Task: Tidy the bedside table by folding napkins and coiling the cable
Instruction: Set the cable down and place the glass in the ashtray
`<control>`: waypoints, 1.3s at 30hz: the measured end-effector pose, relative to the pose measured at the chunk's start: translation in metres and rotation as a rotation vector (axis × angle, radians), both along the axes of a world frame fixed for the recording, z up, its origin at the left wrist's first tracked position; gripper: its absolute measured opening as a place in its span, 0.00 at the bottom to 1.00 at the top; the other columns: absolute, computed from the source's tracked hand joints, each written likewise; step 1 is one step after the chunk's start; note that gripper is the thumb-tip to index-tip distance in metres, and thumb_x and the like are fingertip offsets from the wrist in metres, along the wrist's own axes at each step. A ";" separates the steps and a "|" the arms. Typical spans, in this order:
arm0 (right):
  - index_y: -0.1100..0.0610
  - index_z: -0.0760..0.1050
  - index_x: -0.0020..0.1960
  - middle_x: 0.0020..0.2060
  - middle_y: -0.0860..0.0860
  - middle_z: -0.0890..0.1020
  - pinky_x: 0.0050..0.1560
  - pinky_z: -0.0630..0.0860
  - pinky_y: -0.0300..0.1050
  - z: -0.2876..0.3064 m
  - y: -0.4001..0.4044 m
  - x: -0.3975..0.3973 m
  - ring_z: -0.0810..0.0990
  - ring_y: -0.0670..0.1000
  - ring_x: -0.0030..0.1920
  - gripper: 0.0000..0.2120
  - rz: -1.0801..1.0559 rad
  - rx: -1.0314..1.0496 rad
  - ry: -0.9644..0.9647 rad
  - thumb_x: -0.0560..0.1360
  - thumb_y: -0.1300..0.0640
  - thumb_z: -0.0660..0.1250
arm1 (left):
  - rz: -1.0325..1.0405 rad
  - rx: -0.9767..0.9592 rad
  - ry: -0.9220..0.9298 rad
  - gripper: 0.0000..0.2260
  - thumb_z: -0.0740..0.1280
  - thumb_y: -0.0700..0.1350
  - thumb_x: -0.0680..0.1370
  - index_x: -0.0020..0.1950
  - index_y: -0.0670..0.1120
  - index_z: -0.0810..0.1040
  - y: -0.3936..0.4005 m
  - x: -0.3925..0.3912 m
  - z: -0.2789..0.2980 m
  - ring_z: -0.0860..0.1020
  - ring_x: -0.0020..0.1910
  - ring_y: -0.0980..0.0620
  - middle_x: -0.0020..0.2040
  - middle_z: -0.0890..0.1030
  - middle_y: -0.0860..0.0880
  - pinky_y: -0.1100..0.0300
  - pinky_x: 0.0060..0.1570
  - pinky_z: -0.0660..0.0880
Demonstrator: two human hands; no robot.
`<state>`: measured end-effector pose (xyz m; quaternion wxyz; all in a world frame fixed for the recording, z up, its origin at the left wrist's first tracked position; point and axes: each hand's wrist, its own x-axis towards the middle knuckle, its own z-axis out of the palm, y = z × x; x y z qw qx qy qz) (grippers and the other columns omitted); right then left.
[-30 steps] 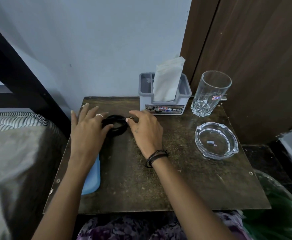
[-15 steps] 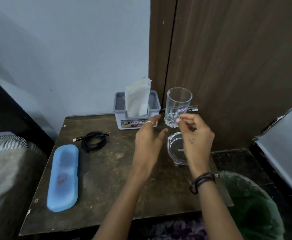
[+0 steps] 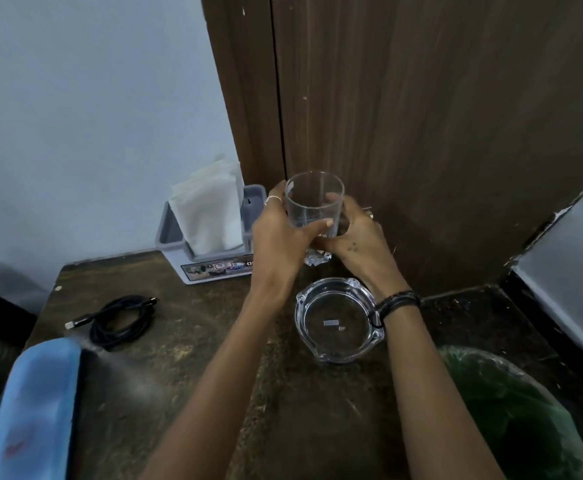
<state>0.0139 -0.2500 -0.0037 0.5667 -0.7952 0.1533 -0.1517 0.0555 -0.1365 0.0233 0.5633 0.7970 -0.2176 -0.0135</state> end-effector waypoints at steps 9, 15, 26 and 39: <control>0.44 0.69 0.65 0.54 0.44 0.80 0.54 0.79 0.45 0.041 0.014 -0.038 0.80 0.42 0.52 0.32 -0.079 -0.027 -0.152 0.64 0.51 0.77 | -0.011 -0.089 -0.091 0.31 0.78 0.44 0.65 0.66 0.51 0.71 0.017 -0.032 0.044 0.75 0.48 0.71 0.50 0.76 0.64 0.81 0.44 0.69; 0.36 0.68 0.62 0.52 0.38 0.80 0.53 0.80 0.45 0.053 0.036 -0.096 0.80 0.41 0.53 0.34 -0.063 -0.025 -0.136 0.58 0.41 0.75 | -0.081 -0.125 -0.033 0.28 0.78 0.45 0.64 0.61 0.56 0.73 0.043 -0.079 0.052 0.75 0.49 0.74 0.48 0.78 0.68 0.80 0.44 0.70; 0.34 0.69 0.61 0.45 0.30 0.79 0.47 0.76 0.32 0.021 0.044 -0.117 0.78 0.31 0.49 0.33 -0.087 0.010 -0.057 0.57 0.41 0.74 | -0.094 -0.138 0.080 0.29 0.79 0.41 0.63 0.55 0.65 0.73 0.047 -0.095 0.017 0.79 0.54 0.62 0.50 0.81 0.62 0.61 0.54 0.77; 0.39 0.69 0.60 0.48 0.31 0.77 0.41 0.69 0.20 -0.001 0.037 -0.110 0.72 0.24 0.49 0.31 -0.070 -0.014 -0.017 0.61 0.48 0.77 | -0.058 -0.071 0.068 0.30 0.79 0.41 0.63 0.51 0.70 0.71 0.047 -0.088 -0.006 0.79 0.50 0.68 0.43 0.79 0.72 0.73 0.46 0.75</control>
